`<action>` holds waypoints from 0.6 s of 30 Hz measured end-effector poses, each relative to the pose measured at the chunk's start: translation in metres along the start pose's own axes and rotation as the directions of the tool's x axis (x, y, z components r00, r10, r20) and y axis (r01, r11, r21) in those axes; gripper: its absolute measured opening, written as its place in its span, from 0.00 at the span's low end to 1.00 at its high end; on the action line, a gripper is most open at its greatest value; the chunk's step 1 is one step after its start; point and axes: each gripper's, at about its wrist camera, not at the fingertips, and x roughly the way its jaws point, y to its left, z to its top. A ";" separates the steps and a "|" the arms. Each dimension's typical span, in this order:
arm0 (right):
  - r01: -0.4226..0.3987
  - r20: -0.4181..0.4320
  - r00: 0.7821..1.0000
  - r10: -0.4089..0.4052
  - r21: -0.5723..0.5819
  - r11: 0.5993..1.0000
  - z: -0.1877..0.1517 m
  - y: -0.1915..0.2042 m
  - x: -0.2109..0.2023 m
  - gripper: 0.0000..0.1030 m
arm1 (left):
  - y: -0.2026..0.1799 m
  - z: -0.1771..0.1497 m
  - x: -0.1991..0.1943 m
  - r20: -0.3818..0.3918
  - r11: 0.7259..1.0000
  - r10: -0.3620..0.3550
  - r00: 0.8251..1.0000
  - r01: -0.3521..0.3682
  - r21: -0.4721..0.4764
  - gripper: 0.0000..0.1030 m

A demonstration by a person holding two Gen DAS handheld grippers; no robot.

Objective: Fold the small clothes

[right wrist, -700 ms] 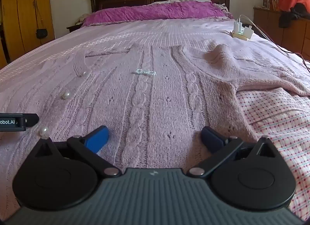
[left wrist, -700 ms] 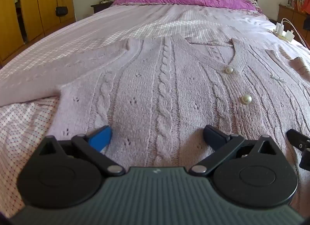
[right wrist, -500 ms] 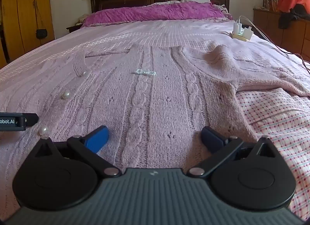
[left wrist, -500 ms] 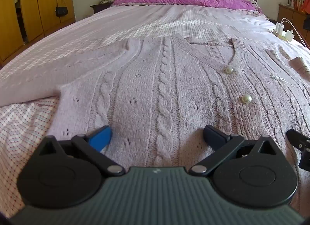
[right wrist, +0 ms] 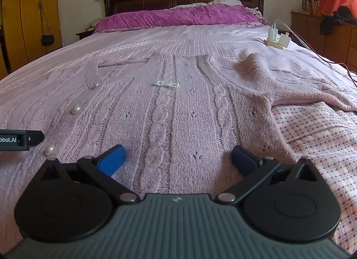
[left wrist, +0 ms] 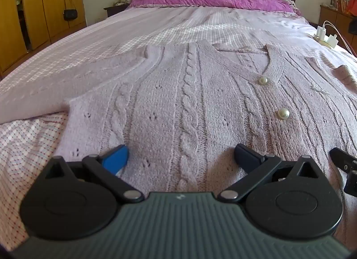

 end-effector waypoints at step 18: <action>0.000 0.006 1.000 0.000 0.000 1.000 -0.001 0.000 0.000 1.00 | 0.001 0.000 0.000 0.003 1.000 -0.001 1.000 0.001 0.001 1.00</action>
